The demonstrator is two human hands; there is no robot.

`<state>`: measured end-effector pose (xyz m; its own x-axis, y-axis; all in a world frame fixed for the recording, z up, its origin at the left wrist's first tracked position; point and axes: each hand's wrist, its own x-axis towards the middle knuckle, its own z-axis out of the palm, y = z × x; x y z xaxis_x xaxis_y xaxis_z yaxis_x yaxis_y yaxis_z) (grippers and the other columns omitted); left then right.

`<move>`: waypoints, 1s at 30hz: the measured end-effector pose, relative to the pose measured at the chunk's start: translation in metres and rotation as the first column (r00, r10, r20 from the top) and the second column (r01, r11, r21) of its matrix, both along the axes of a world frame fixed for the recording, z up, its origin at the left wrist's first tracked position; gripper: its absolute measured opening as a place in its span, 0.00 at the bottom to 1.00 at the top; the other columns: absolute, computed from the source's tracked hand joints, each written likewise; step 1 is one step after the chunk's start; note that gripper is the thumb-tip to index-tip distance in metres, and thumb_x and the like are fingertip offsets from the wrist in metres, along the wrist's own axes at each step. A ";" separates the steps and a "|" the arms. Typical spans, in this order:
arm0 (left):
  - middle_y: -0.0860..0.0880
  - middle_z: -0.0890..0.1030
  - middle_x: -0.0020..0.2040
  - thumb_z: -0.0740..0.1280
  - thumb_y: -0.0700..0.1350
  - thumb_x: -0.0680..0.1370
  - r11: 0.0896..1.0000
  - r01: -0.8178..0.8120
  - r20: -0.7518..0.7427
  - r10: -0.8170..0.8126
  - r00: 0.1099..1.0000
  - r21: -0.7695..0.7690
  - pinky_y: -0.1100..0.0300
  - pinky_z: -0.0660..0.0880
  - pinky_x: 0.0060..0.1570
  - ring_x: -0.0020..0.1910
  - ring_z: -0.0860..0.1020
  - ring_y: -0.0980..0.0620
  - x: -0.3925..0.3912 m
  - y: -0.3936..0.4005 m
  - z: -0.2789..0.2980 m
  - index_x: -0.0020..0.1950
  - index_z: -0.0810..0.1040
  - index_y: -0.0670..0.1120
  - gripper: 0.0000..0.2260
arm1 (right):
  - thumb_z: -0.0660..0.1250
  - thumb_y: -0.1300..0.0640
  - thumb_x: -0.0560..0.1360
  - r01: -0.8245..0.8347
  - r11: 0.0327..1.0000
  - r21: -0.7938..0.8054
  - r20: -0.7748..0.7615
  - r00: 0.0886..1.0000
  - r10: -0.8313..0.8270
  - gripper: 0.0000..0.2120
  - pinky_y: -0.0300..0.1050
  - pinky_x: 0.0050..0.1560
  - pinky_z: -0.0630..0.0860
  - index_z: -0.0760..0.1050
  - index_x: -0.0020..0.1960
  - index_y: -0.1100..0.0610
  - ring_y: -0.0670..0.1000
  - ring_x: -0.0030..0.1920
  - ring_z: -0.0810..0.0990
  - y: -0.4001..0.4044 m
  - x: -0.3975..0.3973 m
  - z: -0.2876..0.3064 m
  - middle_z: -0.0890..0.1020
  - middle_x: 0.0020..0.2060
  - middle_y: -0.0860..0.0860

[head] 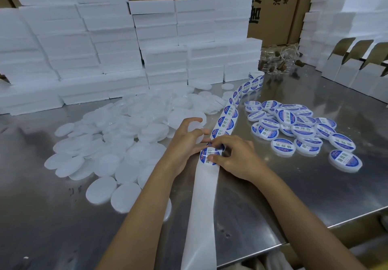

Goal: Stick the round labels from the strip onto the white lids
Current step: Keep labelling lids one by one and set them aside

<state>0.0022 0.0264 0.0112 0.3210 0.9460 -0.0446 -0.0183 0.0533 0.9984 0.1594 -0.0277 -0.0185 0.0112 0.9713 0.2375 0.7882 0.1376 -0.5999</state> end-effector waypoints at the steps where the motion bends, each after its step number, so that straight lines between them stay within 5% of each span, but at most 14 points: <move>1: 0.51 0.84 0.48 0.62 0.40 0.84 1.000 0.000 -0.010 0.000 1.000 0.008 0.61 0.81 0.37 0.41 0.86 0.55 0.000 0.000 0.000 0.68 0.71 0.49 0.13 | 0.73 0.44 0.73 0.007 1.000 0.002 -0.011 1.000 -0.007 0.08 0.45 0.59 0.61 0.75 0.49 0.39 0.37 0.52 0.70 0.000 -0.001 -0.001 0.79 0.49 0.36; 4: 0.47 0.83 0.53 0.61 0.42 0.85 0.999 -0.013 -0.052 0.015 0.999 0.029 0.54 0.84 0.47 0.49 0.85 0.49 0.002 -0.001 0.001 0.69 0.70 0.49 0.13 | 0.74 0.47 0.72 0.024 0.999 0.036 -0.060 0.998 -0.021 0.09 0.50 0.63 0.66 0.78 0.51 0.42 0.39 0.49 0.72 -0.001 -0.003 -0.001 0.80 0.48 0.38; 6: 0.45 0.83 0.56 0.58 0.43 0.86 0.999 -0.026 -0.074 0.029 0.997 0.042 0.53 0.83 0.51 0.51 0.84 0.48 0.002 -0.001 0.000 0.69 0.70 0.50 0.12 | 0.75 0.51 0.72 0.016 0.996 0.084 -0.096 0.995 -0.007 0.10 0.52 0.65 0.69 0.79 0.52 0.44 0.42 0.56 0.74 -0.003 -0.006 0.001 0.81 0.53 0.39; 9: 0.48 0.83 0.51 0.56 0.45 0.86 0.998 -0.033 -0.092 0.038 0.995 0.058 0.61 0.82 0.41 0.45 0.84 0.53 0.002 0.001 -0.001 0.65 0.72 0.52 0.10 | 0.76 0.56 0.72 0.009 0.990 0.137 -0.269 0.963 0.029 0.07 0.45 0.60 0.72 0.80 0.48 0.48 0.41 0.56 0.75 -0.005 -0.011 0.007 0.82 0.52 0.42; 13: 0.54 0.78 0.46 0.55 0.46 0.87 0.999 -0.049 -0.057 0.050 0.997 0.004 0.66 0.79 0.33 0.35 0.83 0.61 0.002 0.003 0.000 0.61 0.74 0.51 0.09 | 0.73 0.63 0.74 0.030 0.994 0.103 -0.699 0.713 0.051 0.04 0.44 0.49 0.79 0.80 0.47 0.55 0.51 0.48 0.82 -0.006 -0.009 0.018 0.85 0.46 0.51; 15: 0.48 0.83 0.45 0.55 0.47 0.86 0.998 -0.027 0.002 0.027 1.000 -0.056 0.58 0.83 0.42 0.41 0.86 0.52 0.000 0.002 -0.001 0.62 0.74 0.48 0.10 | 0.71 0.64 0.75 0.044 0.994 0.100 -0.821 0.569 0.057 0.06 0.41 0.46 0.79 0.78 0.51 0.57 0.51 0.45 0.83 -0.006 -0.005 0.022 0.85 0.47 0.55; 17: 0.41 0.86 0.50 0.57 0.47 0.86 0.994 -0.005 0.110 0.017 0.994 -0.109 0.52 0.84 0.49 0.47 0.85 0.44 -0.003 0.002 -0.001 0.65 0.75 0.44 0.13 | 0.70 0.65 0.76 0.036 0.996 0.082 -0.846 0.531 0.050 0.07 0.39 0.43 0.79 0.76 0.53 0.58 0.48 0.43 0.84 -0.003 -0.006 0.028 0.86 0.46 0.53; 22: 0.35 0.82 0.56 0.63 0.42 0.77 0.955 0.171 0.490 -0.033 0.871 -0.241 0.48 0.77 0.61 0.54 0.82 0.42 -0.008 0.000 0.002 0.53 0.84 0.35 0.14 | 0.72 0.69 0.73 -0.013 0.999 0.051 -0.776 0.629 0.048 0.10 0.42 0.48 0.81 0.76 0.50 0.58 0.49 0.45 0.83 0.015 -0.027 0.038 0.85 0.45 0.54; 30: 0.39 0.83 0.56 0.62 0.44 0.76 0.951 0.181 0.489 -0.037 0.872 -0.251 0.55 0.79 0.57 0.52 0.83 0.46 -0.002 0.001 0.001 0.58 0.82 0.37 0.16 | 0.73 0.68 0.73 0.036 0.992 0.120 -0.701 0.711 0.059 0.11 0.41 0.48 0.80 0.77 0.48 0.56 0.50 0.45 0.82 0.020 -0.040 0.031 0.84 0.45 0.53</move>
